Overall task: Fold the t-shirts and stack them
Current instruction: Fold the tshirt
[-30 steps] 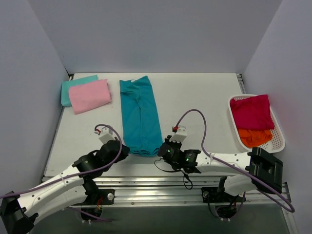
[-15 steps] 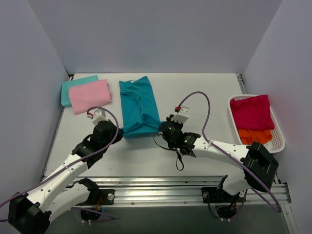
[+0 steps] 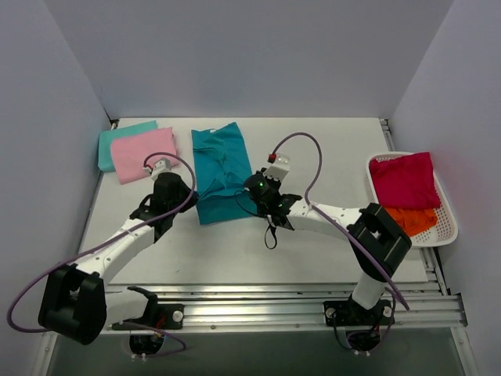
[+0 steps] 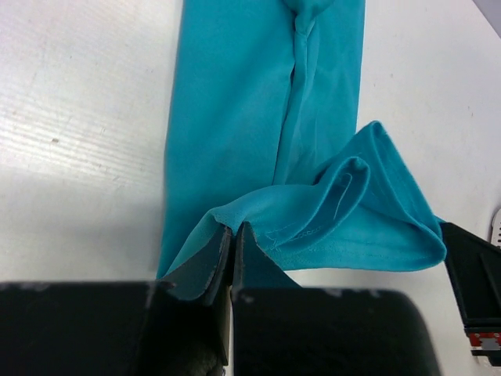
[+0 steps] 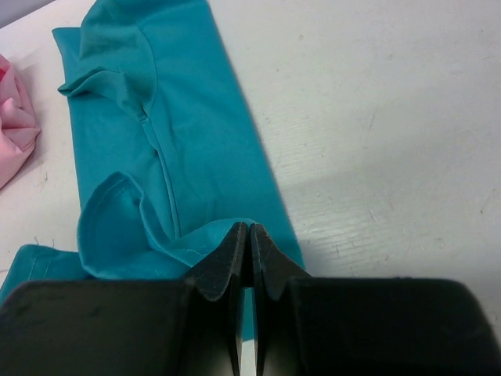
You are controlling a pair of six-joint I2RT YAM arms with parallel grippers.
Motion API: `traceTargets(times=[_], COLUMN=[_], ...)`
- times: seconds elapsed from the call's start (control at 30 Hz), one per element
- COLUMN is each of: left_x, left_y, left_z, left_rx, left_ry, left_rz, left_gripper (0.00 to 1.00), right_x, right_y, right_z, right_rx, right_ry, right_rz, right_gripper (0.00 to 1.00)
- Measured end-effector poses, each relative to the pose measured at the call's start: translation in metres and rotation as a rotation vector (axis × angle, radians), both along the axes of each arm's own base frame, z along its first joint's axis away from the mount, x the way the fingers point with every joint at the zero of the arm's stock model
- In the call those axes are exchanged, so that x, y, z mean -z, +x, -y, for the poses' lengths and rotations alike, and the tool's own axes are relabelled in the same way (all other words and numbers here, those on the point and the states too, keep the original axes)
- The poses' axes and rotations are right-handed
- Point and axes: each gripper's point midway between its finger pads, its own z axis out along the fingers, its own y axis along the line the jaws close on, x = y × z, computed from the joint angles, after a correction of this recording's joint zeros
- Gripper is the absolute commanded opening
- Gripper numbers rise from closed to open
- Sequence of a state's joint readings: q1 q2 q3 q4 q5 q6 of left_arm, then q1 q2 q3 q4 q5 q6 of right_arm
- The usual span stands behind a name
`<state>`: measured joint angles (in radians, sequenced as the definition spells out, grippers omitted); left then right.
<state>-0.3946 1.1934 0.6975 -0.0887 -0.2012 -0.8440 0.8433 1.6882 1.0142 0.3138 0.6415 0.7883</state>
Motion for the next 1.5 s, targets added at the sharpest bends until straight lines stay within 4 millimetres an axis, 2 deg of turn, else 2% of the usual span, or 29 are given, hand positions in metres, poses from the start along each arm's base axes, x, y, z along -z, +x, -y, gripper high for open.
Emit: traceTargets(times=[0.17,0.33,0.43,0.5,0.57,0.6,0.63,0.67,0.7,0.73,0.77,0.8,0.87,1.03,1.13,1.23,1.3,1.4,1.5], left_x=[-0.003,-0.003,0.009,0.025,0.048,0.06,0.067,0.082,0.096,0.104,0.099,0.087,0.069,0.07,0.073,0.067,0.052,0.015,-0.014], left_y=[0.029,0.07,0.104,0.129,0.155,0.166,0.179,0.183,0.191,0.196,0.203,0.212,0.225,0.227,0.221,0.209,0.2,0.183,0.161], left_z=[0.0,-0.004,-0.009,-0.012,-0.016,-0.018,-0.018,-0.021,-0.024,-0.026,-0.024,-0.024,-0.025,-0.029,-0.034,-0.044,-0.051,-0.06,-0.064], left_rx=[-0.005,-0.012,-0.012,-0.007,0.007,0.013,0.027,0.027,0.032,0.037,0.059,0.068,0.071,0.072,0.064,0.046,0.031,0.007,-0.007], left_ry=[-0.007,-0.009,-0.01,-0.023,-0.052,-0.065,-0.086,-0.091,-0.103,-0.117,-0.158,-0.168,-0.175,-0.171,-0.17,-0.164,-0.158,-0.137,-0.119], left_rz=[0.015,0.033,0.028,0.018,-0.005,-0.02,-0.022,-0.047,-0.065,-0.07,-0.044,-0.003,0.055,0.06,0.052,0.045,0.062,0.123,0.189], left_gripper=[0.02,0.02,0.02,0.02,0.03,0.06,0.18,0.3,0.52,0.7,0.95,0.94,0.94,0.94,0.94,0.94,0.94,0.94,0.94], right_x=[0.006,0.01,0.017,0.026,0.036,0.044,0.051,0.058,0.066,0.073,0.08,0.086,0.083,0.076,0.077,0.071,0.061,0.045,0.037], right_y=[0.023,0.064,0.099,0.122,0.145,0.154,0.162,0.168,0.174,0.177,0.179,0.181,0.189,0.197,0.184,0.165,0.152,0.131,0.108], right_z=[-0.012,-0.022,-0.024,-0.024,-0.024,-0.023,-0.022,-0.022,-0.02,-0.017,-0.014,-0.011,-0.007,0.004,0.011,0.019,0.024,0.027,0.021], right_rx=[-0.011,-0.011,-0.001,0.005,0.007,0.006,0.002,-0.002,-0.008,-0.013,-0.019,-0.023,-0.032,-0.033,-0.037,-0.041,-0.043,-0.052,-0.073], right_ry=[-0.006,0.004,0.014,0.021,0.029,0.032,0.036,0.042,0.04,0.041,0.038,0.037,0.053,0.073,0.066,0.073,0.093,0.138,0.179], right_rz=[-0.004,0.002,0.007,0.008,0.005,-0.002,-0.009,-0.018,-0.027,-0.037,-0.047,-0.057,-0.041,-0.004,-0.014,-0.018,-0.009,0.013,0.028], right_gripper=[0.0,0.0,0.0,0.0,0.0,0.01,0.24,0.39,0.53,0.65,0.8,0.84,0.9,0.9,0.9,0.89,0.89,0.88,0.88])
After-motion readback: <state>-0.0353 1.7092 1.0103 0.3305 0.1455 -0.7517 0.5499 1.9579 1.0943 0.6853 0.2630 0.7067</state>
